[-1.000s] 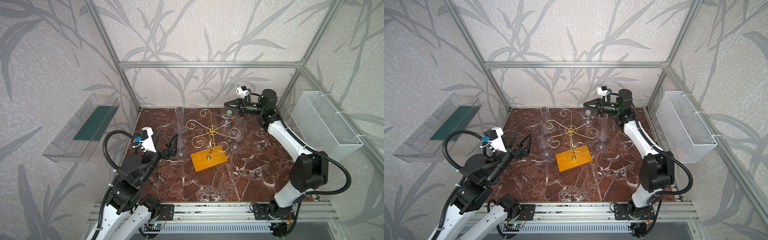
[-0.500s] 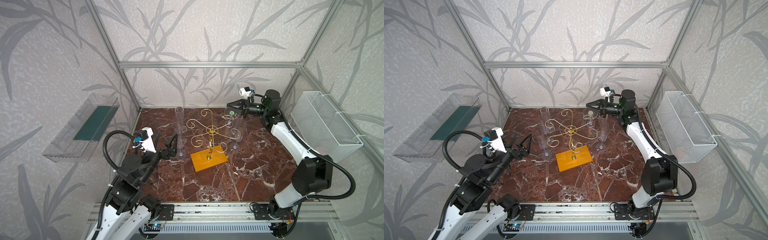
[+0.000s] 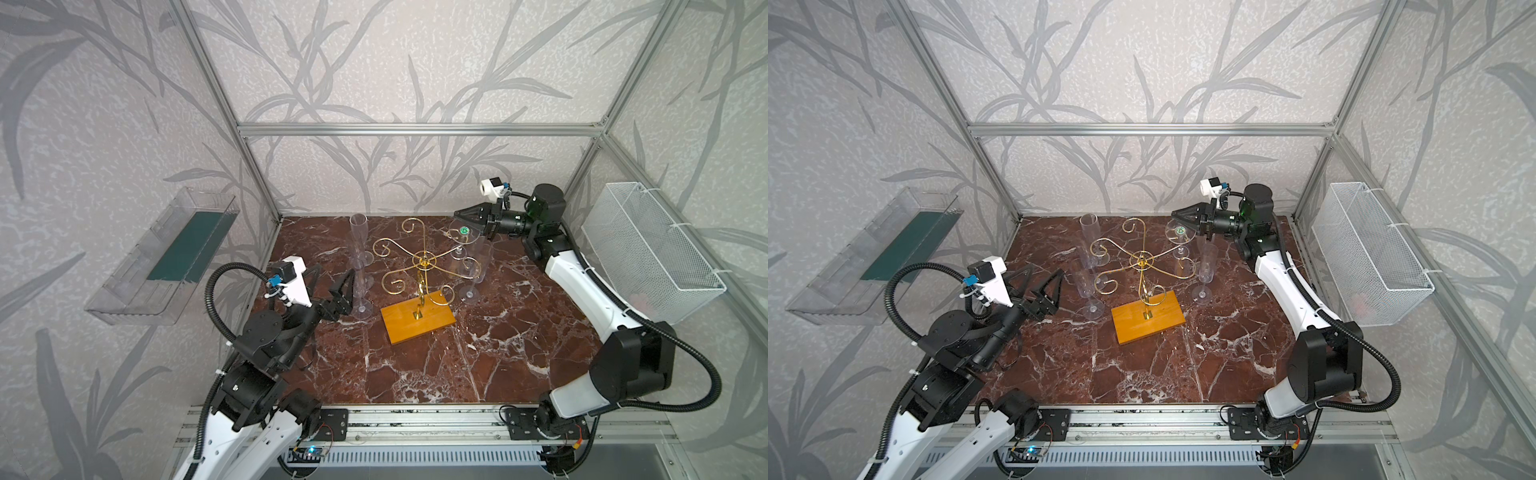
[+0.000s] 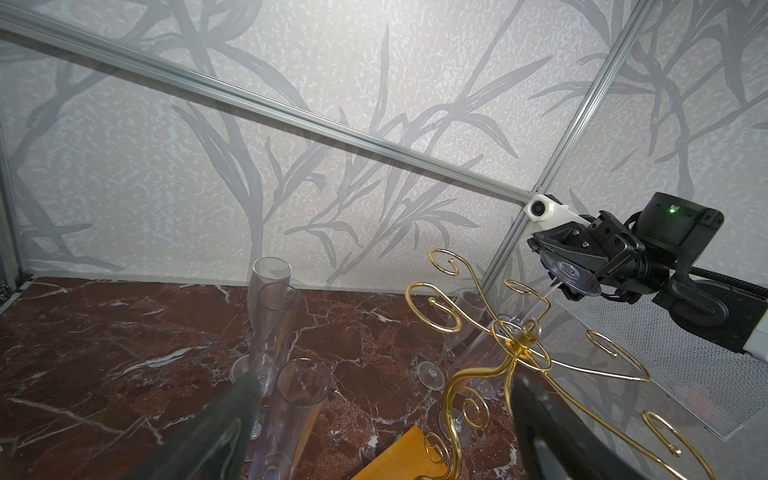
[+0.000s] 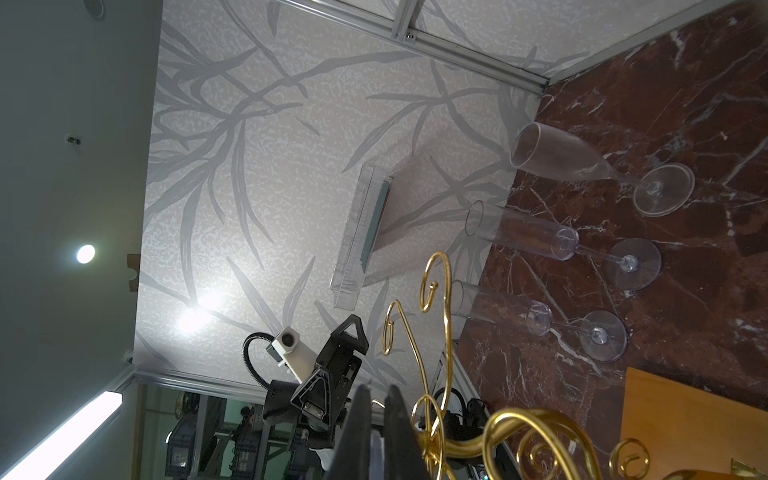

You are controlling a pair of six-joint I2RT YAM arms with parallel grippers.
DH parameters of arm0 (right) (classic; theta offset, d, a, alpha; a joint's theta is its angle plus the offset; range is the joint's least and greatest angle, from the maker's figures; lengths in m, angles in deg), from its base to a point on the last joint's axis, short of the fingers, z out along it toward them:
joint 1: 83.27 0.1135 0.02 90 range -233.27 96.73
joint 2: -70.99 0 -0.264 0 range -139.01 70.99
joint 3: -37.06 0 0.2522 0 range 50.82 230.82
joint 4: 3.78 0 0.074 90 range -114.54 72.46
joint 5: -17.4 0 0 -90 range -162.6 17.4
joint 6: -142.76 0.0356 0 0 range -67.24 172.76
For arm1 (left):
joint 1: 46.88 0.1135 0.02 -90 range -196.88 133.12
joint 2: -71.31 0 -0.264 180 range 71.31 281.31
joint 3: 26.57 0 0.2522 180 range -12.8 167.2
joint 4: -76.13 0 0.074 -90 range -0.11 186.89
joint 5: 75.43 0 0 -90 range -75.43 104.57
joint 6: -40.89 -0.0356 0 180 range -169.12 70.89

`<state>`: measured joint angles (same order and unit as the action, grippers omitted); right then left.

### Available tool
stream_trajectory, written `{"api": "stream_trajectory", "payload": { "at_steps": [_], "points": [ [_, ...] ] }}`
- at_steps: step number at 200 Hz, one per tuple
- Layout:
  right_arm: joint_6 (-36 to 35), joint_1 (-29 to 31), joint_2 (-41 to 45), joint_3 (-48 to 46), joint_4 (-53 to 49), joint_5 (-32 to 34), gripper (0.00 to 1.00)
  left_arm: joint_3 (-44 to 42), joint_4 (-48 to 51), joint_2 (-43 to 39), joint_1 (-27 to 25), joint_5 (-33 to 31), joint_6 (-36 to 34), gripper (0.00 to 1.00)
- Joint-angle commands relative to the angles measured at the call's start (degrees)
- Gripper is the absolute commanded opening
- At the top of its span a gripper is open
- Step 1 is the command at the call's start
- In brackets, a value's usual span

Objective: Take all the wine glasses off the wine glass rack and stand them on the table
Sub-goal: 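Close the right gripper on the base of the hanging clear flute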

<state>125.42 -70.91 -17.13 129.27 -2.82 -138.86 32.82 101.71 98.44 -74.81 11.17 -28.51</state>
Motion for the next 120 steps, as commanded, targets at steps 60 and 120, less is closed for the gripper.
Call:
{"api": "stream_trajectory", "payload": {
  "at_steps": [60,120],
  "points": [
    [-1.4,4.1,-1.8,5.5,0.0,1.7,0.0,0.2,0.6,-0.6,0.4,-1.1,1.1,0.96],
    [-3.8,4.8,-5.4,11.6,0.3,4.0,0.0,0.4,0.9,-1.8,0.3,-1.4,0.7,0.96]
  ]
}}
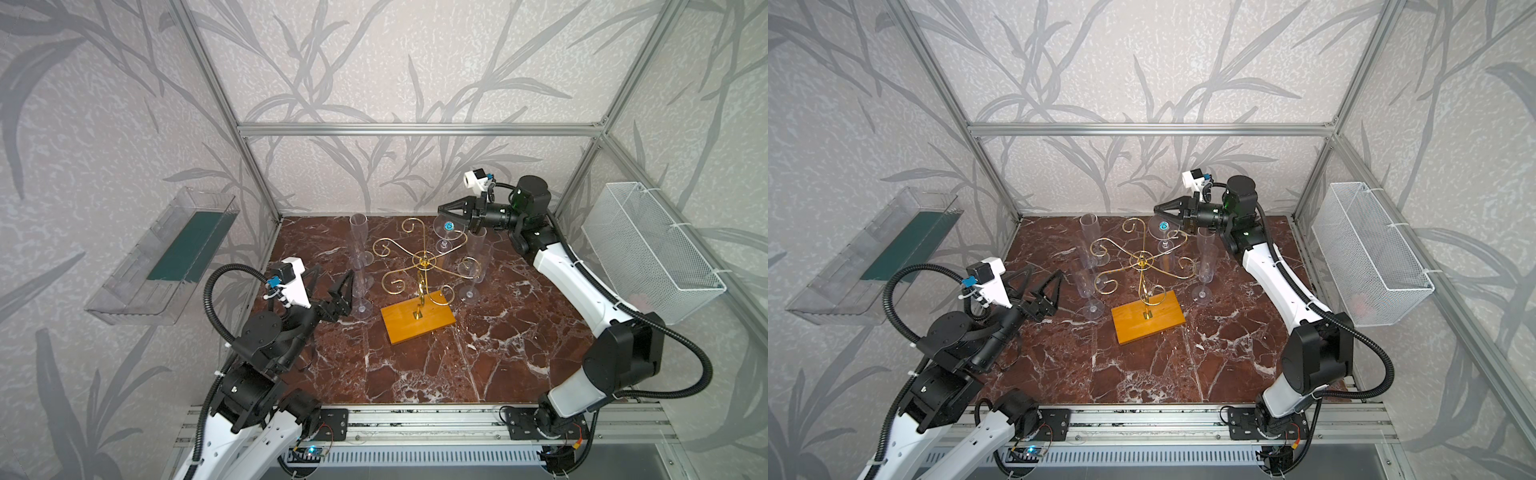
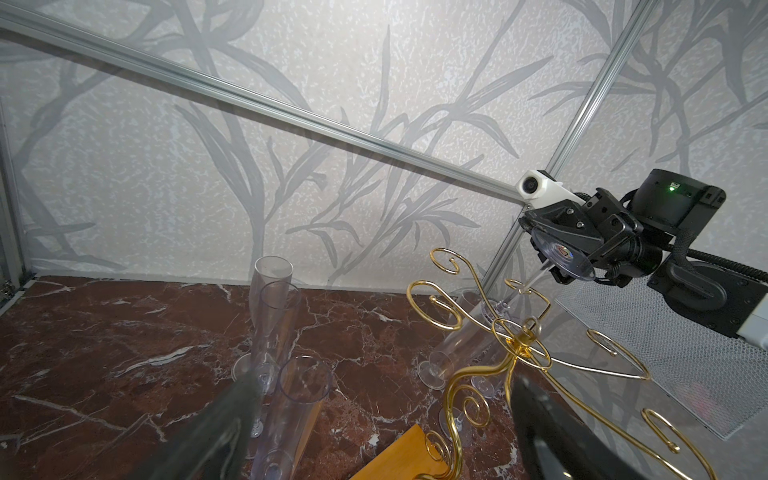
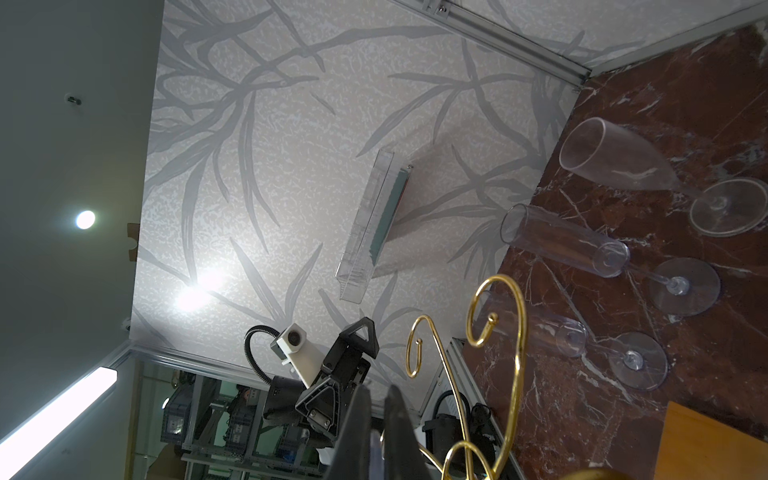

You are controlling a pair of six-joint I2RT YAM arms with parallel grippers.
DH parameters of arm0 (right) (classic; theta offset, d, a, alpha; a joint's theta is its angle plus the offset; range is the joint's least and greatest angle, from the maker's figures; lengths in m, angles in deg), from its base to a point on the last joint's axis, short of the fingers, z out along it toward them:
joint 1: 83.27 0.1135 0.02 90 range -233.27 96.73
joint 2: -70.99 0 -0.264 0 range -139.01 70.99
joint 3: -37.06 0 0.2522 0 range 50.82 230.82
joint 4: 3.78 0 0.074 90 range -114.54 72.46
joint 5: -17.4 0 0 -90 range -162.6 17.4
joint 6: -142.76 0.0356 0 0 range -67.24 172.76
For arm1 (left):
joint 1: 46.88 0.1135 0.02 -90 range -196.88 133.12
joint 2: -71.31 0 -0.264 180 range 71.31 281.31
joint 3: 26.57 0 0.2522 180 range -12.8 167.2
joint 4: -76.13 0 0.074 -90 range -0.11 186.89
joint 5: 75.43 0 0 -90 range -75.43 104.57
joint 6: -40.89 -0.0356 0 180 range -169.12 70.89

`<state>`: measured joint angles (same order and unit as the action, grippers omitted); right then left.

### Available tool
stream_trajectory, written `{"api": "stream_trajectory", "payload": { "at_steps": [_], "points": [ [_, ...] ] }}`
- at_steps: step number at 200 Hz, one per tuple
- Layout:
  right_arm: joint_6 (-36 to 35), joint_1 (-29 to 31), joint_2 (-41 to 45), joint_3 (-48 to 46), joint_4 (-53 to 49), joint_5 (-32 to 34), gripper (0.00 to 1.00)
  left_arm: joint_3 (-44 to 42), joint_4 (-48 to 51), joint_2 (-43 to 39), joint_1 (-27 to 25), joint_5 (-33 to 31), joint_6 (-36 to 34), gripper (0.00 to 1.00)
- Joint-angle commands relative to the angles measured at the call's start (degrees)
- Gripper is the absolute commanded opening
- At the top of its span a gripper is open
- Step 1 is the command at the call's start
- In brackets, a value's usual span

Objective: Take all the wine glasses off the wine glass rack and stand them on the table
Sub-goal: 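Lift the flute off the rack with the right gripper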

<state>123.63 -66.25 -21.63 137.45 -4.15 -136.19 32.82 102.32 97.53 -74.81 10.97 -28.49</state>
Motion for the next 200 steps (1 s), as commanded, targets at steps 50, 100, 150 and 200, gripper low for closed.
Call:
{"api": "stream_trajectory", "payload": {
  "at_steps": [50,100,150,200],
  "points": [
    [-4.2,0.1,-2.9,6.9,3.2,4.4,0.0,0.6,0.5,-0.9,0.4,-1.2,0.6,0.96],
    [-5.6,0.1,-2.9,7.5,5.3,6.7,0.0,0.6,0.6,-0.9,0.3,-1.2,0.7,0.96],
    [-7.2,0.1,-1.6,7.8,10.0,8.3,0.0,0.9,0.0,-1.0,0.4,-0.3,1.9,0.96],
    [-10.3,0.1,1.1,6.2,15.2,9.9,0.0,1.6,-2.2,0.0,0.3,2.3,7.9,0.96]
  ]
}}
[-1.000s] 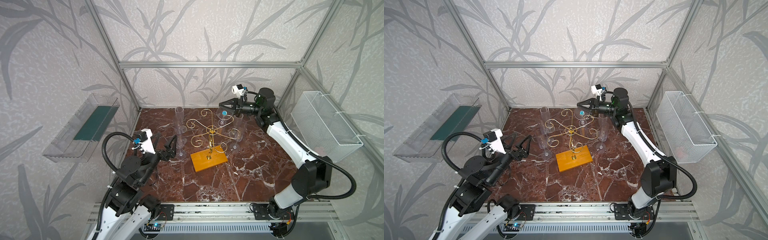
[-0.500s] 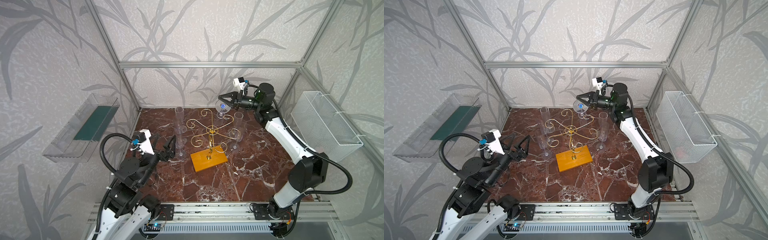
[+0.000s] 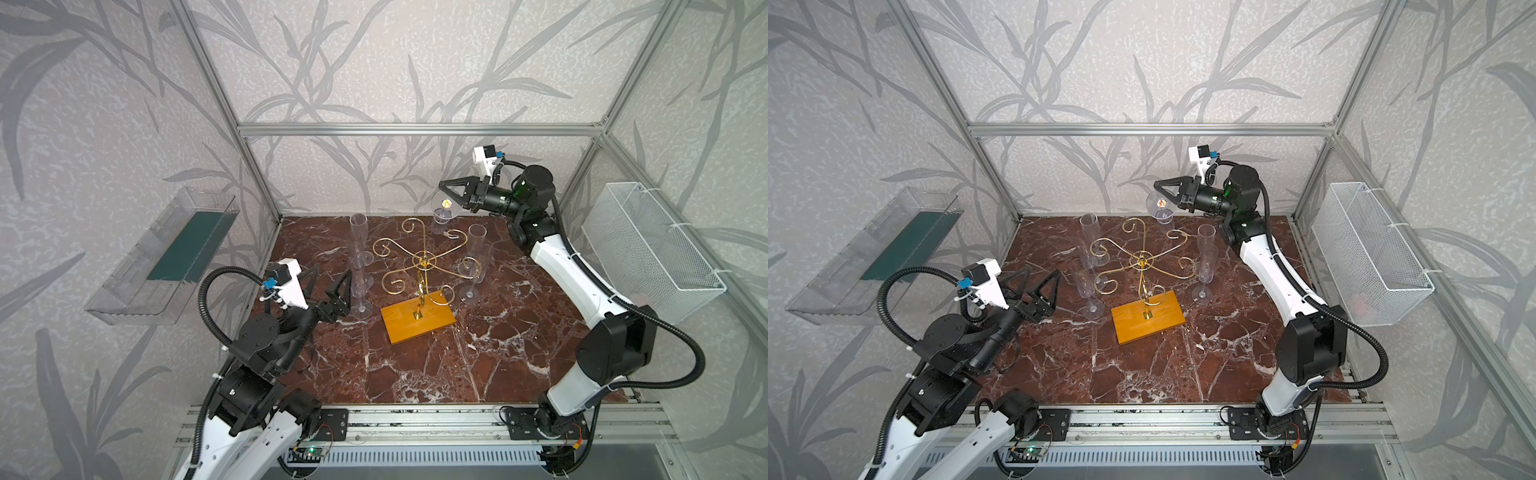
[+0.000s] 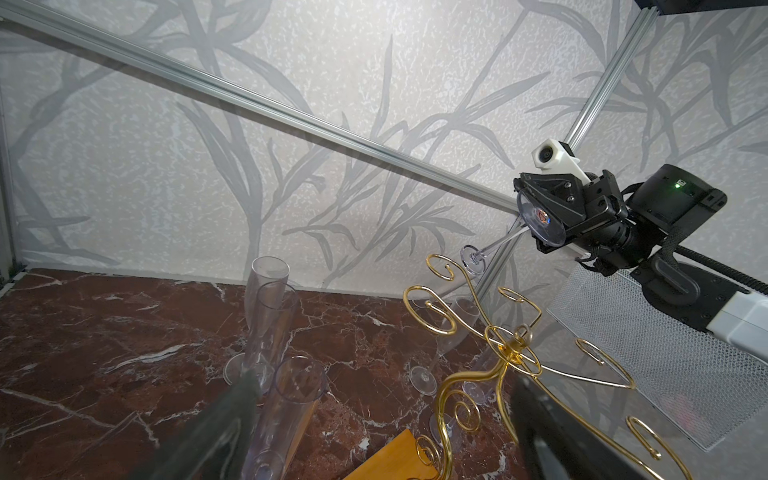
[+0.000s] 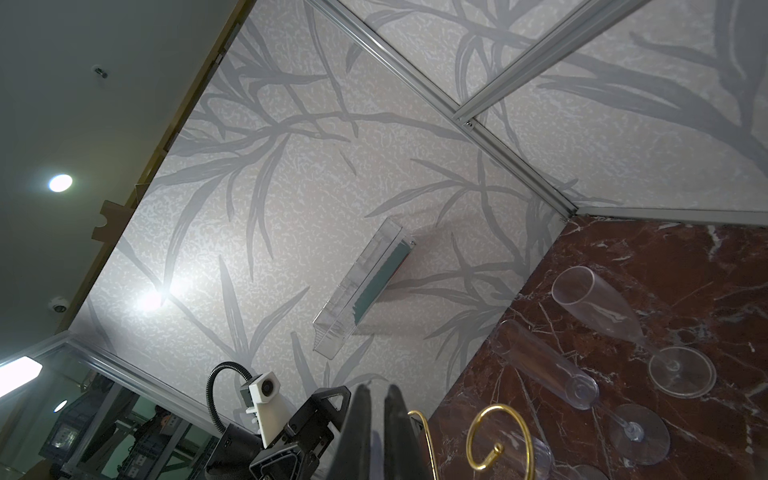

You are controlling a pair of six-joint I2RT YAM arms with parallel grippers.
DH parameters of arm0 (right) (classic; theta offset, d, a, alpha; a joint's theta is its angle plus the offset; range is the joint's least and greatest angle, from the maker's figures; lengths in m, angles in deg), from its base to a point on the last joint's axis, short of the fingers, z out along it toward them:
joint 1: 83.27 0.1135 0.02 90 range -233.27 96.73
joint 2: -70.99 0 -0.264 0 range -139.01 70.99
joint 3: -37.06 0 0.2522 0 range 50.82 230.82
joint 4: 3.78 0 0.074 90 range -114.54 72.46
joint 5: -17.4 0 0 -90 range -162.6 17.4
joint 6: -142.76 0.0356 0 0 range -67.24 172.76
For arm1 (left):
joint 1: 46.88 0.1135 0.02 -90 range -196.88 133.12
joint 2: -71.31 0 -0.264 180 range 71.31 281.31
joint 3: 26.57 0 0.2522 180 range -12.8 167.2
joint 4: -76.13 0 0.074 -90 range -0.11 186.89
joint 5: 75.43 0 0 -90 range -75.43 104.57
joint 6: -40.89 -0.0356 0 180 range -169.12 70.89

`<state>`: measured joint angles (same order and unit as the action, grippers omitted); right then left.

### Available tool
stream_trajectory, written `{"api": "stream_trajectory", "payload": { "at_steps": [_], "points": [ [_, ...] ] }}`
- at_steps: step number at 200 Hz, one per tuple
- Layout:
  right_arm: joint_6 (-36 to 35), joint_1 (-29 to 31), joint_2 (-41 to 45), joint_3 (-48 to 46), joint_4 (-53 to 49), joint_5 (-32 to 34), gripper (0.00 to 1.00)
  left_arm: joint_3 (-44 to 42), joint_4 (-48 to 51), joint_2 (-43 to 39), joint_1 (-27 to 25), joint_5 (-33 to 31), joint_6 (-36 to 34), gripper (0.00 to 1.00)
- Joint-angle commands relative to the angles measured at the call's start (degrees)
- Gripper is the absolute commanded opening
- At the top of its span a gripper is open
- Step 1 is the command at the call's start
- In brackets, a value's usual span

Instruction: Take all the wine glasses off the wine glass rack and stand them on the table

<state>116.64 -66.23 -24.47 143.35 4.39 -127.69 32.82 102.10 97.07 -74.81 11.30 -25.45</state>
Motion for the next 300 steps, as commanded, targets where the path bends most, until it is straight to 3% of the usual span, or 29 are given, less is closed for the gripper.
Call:
{"api": "stream_trajectory", "payload": {
  "at_steps": [1,69,153,180,232,264,300],
  "points": [
    [-3.5,0.1,4.0,0.3,6.7,1.4,0.0,1.6,-2.1,0.5,0.4,2.1,5.0,0.96],
    [-9.8,0.1,9.6,-3.2,13.1,1.4,0.0,6.1,-7.0,8.2,0.4,12.0,14.1,0.95],
    [-27.0,0.8,19.7,-11.4,13.0,2.9,0.0,14.8,-9.7,15.3,0.4,19.9,27.3,0.94],
    [-36.0,3.1,22.6,-13.1,11.1,2.3,0.0,17.4,-11.1,18.2,0.4,23.8,30.4,0.94],
    [-57.6,10.9,27.8,-12.5,-4.5,1.6,0.0,21.2,-15.1,24.1,0.3,31.2,33.0,0.94],
    [-65.9,14.3,30.0,-12.8,-9.6,2.9,0.0,21.7,-20.2,27.3,-0.1,35.0,36.9,0.94],
    [-76.7,17.5,31.6,-14.0,-14.3,3.9,0.0,22.7,-21.9,29.4,-1.9,37.3,35.6,0.93]
  ]
}}
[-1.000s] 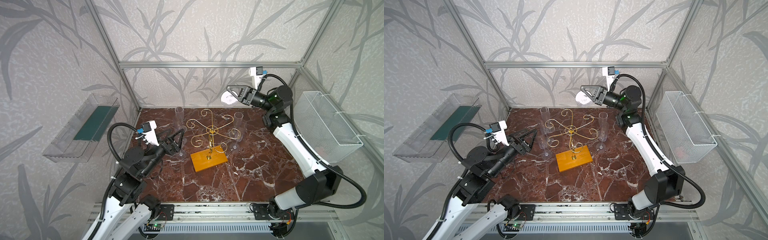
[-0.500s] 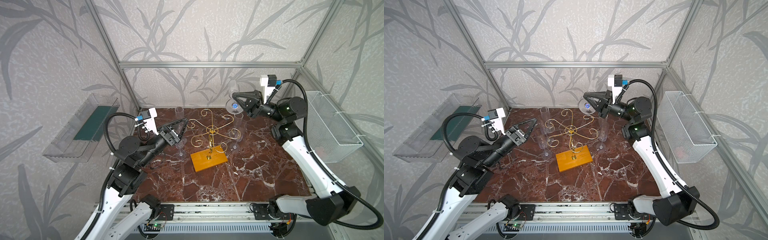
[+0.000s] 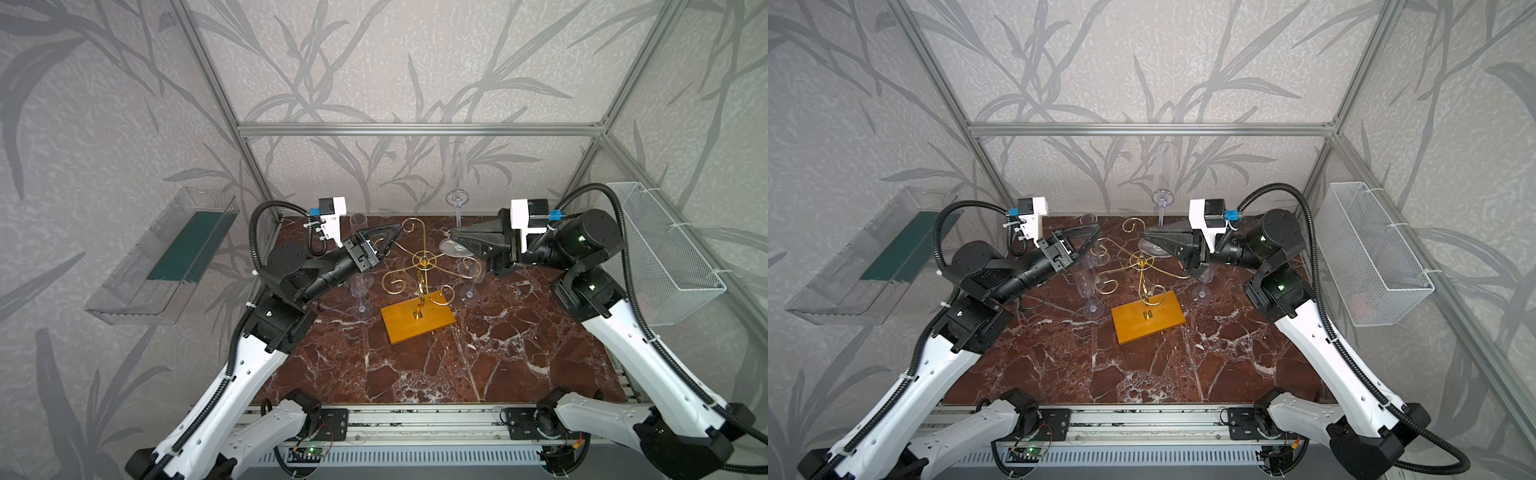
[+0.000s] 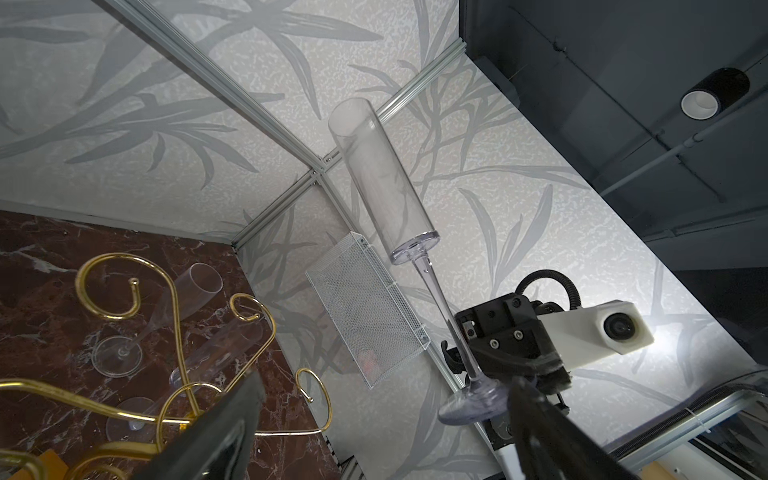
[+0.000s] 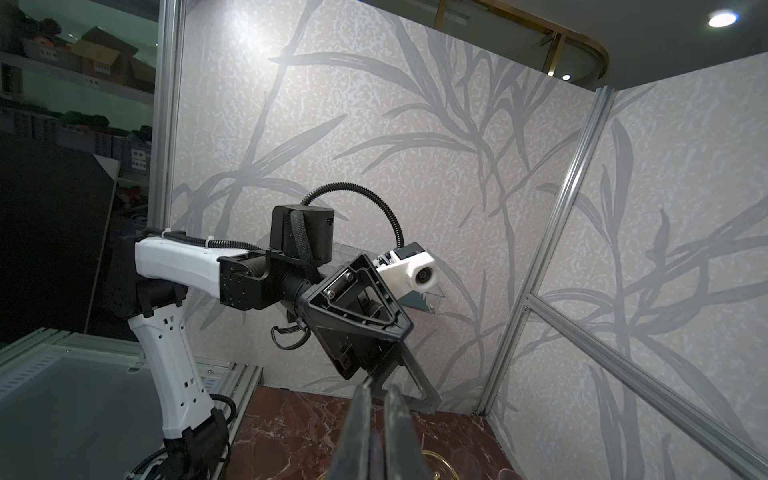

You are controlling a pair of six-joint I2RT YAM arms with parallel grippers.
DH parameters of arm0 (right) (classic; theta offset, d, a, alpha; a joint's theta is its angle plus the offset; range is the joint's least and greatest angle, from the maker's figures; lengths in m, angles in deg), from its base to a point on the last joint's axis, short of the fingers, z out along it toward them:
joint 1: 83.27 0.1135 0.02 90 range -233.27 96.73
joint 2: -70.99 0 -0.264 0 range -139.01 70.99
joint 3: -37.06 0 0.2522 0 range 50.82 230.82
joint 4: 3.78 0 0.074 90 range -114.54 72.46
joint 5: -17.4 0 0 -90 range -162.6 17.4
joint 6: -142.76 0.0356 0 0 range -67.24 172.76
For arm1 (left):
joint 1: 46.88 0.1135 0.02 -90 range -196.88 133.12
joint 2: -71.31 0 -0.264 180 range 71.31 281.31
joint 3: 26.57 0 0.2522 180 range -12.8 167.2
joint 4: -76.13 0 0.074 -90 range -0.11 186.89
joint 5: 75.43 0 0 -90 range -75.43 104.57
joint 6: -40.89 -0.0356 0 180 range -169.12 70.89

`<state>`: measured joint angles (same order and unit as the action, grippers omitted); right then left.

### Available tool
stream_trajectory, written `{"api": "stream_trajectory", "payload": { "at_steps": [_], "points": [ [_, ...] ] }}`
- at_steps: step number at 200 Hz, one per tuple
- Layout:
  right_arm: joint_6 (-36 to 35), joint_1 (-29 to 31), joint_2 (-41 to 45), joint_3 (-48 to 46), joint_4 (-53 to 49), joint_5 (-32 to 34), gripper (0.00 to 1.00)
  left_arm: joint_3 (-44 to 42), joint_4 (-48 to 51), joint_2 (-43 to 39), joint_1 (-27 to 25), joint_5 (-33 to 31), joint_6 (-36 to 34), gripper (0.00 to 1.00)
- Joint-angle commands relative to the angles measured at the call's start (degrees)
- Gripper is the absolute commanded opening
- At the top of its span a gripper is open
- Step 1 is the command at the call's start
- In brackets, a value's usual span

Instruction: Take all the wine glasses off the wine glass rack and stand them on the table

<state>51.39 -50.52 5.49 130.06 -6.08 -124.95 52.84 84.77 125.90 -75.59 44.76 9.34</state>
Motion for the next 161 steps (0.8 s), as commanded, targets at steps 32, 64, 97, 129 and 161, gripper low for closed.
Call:
{"api": "stream_trajectory", "payload": {
  "at_steps": [32,64,97,129,161],
  "points": [
    [-21.3,5.6,2.4,-1.5,-8.8,3.0,0.0,3.8,-5.4,3.2,-4.1,6.7,-0.6,0.91],
    [-27.7,8.5,3.0,-1.7,-12.6,4.6,0.0,3.9,-8.9,5.3,-8.0,7.5,-1.2,0.87],
    [-31.1,10.0,3.9,-2.1,-14.4,5.8,0.0,4.3,-10.8,7.8,-11.0,8.5,-0.9,0.8],
    [-33.7,10.8,4.8,-2.9,-15.2,6.8,0.0,3.9,-12.2,9.3,-12.8,7.7,-0.9,0.71],
    [-37.0,11.4,5.3,-3.2,-17.1,7.7,0.0,4.4,-14.8,11.0,-13.9,8.6,0.2,0.58]
  ]
}}
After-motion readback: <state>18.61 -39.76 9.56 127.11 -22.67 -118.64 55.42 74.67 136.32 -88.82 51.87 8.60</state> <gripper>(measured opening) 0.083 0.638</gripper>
